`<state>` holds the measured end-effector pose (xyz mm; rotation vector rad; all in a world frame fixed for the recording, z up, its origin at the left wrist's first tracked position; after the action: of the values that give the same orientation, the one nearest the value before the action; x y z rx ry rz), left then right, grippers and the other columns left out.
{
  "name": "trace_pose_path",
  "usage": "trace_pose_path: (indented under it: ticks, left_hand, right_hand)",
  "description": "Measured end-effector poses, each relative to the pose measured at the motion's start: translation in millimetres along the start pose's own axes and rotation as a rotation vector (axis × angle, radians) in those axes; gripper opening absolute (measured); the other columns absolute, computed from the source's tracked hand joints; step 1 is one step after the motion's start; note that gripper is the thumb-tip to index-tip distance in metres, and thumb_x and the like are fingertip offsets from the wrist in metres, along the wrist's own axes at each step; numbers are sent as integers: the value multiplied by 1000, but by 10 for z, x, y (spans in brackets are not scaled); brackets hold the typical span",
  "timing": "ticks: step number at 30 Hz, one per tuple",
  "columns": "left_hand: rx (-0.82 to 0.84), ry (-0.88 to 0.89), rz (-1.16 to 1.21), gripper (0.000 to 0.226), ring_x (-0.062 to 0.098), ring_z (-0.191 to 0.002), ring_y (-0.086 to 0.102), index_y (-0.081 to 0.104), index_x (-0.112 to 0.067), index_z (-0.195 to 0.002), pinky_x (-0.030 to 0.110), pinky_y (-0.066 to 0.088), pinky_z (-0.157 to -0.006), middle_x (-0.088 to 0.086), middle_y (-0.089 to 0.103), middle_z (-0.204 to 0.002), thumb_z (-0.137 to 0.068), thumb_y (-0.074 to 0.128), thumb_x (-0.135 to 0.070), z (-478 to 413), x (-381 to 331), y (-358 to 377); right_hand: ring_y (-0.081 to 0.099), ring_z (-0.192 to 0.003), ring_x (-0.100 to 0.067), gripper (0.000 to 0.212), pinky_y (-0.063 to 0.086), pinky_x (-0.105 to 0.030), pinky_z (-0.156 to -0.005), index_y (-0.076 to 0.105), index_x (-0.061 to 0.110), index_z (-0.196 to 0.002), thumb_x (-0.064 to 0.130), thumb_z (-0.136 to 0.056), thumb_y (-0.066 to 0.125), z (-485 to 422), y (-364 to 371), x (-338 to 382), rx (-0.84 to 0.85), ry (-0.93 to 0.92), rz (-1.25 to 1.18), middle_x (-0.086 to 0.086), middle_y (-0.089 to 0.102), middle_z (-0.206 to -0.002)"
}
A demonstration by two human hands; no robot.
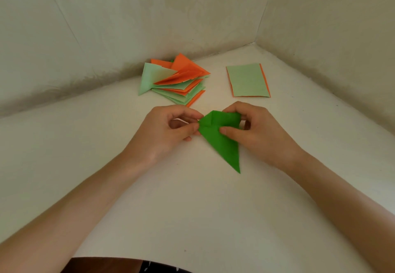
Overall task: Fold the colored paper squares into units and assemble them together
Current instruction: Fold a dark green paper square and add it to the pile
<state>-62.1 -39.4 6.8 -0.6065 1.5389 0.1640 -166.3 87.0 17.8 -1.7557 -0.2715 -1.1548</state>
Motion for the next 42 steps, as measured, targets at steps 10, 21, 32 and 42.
trace_pose_path:
  ticks: [10, 21, 32, 42]
  left_hand:
    - [-44, 315, -678, 19, 7, -84, 46, 72, -20, -89, 30, 42, -70, -10, 61, -84, -80, 57, -29, 20, -100, -22]
    - [-16, 315, -653, 8, 8, -71, 49, 63, -18, -82, 34, 46, -65, -9, 52, -79, -85, 68, -24, -47, -83, 41]
    - [38, 523, -866, 15, 17, -73, 56, 66, -13, -95, 30, 44, -59, 1, 59, -88, -90, 53, -21, 29, -194, 169]
    - [69, 723, -1139, 33, 28, -68, 60, 72, -10, -95, 31, 45, -56, 7, 65, -83, -67, 78, 6, 267, -271, 198]
  right_hand:
    - [51, -79, -28, 15, 42, -36, -71, 69, 11, -88, 17, -78, 59, 5, 19, 93, -148, -369, 513, -3, 63, -80]
    - [53, -79, -26, 17, 37, -31, -70, 67, 11, -92, 20, -81, 58, 18, 134, 144, -133, -434, 617, -2, 63, -81]
    - [51, -75, -26, 24, 29, -29, -66, 69, 12, -91, 20, -87, 47, 42, 145, 181, -134, -561, 698, -3, 61, -77]
    - [59, -82, -32, 29, 48, -38, -66, 68, 7, -100, 5, -80, 48, 299, 154, 232, -39, -698, 881, -10, 64, -90]
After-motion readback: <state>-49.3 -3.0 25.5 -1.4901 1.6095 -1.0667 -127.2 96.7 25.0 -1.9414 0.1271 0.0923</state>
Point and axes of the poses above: each hand's wrist, its own z-axis away from the middle knuckle, its own y-axis out of the palm, x = y × z, the point moved 7 cm from there along -z, towards the middle knuckle
